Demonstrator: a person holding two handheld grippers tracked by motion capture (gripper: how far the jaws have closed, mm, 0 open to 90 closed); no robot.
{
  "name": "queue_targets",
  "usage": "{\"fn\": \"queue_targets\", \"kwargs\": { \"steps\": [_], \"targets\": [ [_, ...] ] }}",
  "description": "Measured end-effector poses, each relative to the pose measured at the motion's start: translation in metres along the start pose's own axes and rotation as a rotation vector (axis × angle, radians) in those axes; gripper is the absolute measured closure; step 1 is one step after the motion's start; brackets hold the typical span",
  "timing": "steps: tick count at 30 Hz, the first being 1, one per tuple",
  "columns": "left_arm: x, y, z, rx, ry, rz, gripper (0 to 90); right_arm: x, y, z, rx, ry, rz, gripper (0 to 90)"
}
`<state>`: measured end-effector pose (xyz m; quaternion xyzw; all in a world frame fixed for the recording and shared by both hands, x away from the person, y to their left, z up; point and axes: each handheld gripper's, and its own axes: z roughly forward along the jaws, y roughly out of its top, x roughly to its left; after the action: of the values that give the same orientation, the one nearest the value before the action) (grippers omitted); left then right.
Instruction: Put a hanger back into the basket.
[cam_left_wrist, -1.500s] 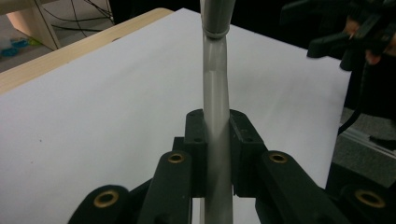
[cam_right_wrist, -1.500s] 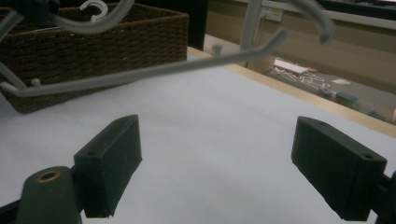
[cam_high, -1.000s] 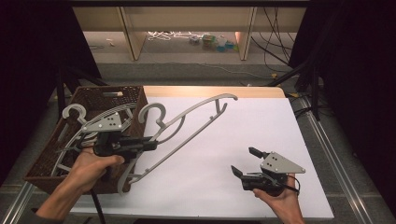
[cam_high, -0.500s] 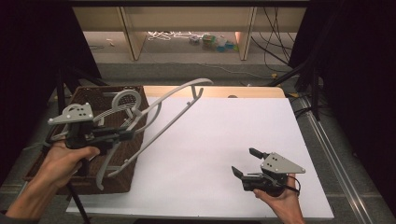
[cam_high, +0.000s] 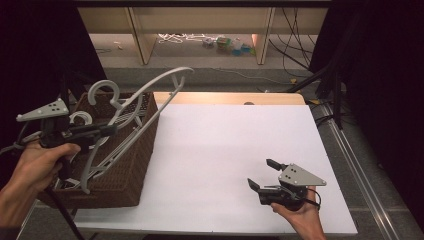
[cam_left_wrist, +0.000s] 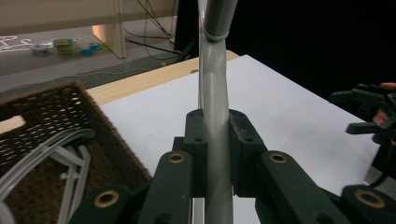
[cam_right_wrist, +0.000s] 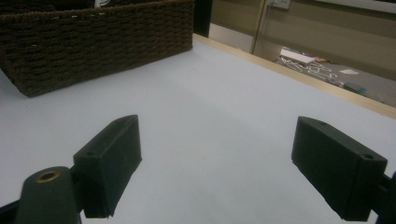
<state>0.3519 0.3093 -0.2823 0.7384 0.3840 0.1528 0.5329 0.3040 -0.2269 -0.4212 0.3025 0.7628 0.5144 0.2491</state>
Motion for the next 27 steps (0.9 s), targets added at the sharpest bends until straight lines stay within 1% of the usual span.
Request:
{"fn": "queue_targets", "kwargs": {
  "steps": [1, 3, 5, 6, 8, 10, 12, 13, 14, 17, 19, 25, 27],
  "targets": [
    [0.003, 0.0, -0.001, -0.007, 0.008, -0.005, 79.5, 0.0, 0.0, 0.0, -0.003, -0.001, -0.005, 16.6],
    [0.011, 0.001, -0.003, -0.022, 0.035, -0.002, 79.5, 0.0, 0.0, 0.001, -0.001, 0.001, 0.001, 16.6],
    [0.019, 0.0, -0.003, -0.031, 0.06, -0.013, 79.5, 0.0, 0.0, 0.002, 0.001, -0.003, -0.002, 16.6],
    [0.023, -0.001, -0.003, -0.029, 0.072, -0.019, 79.5, 0.001, -0.001, 0.002, -0.004, -0.006, -0.001, 16.6],
    [0.031, -0.002, -0.002, -0.024, 0.099, -0.023, 79.5, 0.0, 0.0, 0.001, 0.007, 0.003, -0.002, 16.6],
    [0.039, -0.005, -0.001, -0.021, 0.121, -0.025, 79.5, 0.0, -0.001, 0.002, -0.004, 0.004, -0.001, 16.6],
    [0.046, -0.007, -0.001, -0.026, 0.133, -0.039, 79.5, 0.0, -0.001, 0.003, -0.01, 0.007, 0.002, 16.6],
    [0.049, -0.008, -0.002, -0.026, 0.141, -0.038, 79.5, 0.0, -0.001, 0.001, 0.006, 0.003, 0.001, 16.6],
    [0.052, -0.009, -0.002, -0.025, 0.148, -0.027, 79.5, 0.0, -0.001, 0.001, 0.005, 0.005, 0.004, 16.6],
    [0.059, -0.01, -0.002, -0.025, 0.171, -0.028, 79.5, 0.0, -0.001, 0.002, 0.011, 0.006, 0.004, 16.6],
    [0.065, -0.012, -0.002, -0.023, 0.179, -0.007, 79.5, 0.0, -0.001, 0.002, 0.011, 0.008, 0.002, 16.5],
    [0.079, -0.022, -0.002, -0.007, 0.206, -0.016, 79.5, 0.0, -0.002, 0.003, 0.016, 0.017, 0.0, 16.4],
    [0.084, -0.026, -0.002, 0.004, 0.213, 0.0, 79.5, 0.0, -0.002, 0.002, 0.032, 0.016, 0.0, 16.4]
  ]
}}
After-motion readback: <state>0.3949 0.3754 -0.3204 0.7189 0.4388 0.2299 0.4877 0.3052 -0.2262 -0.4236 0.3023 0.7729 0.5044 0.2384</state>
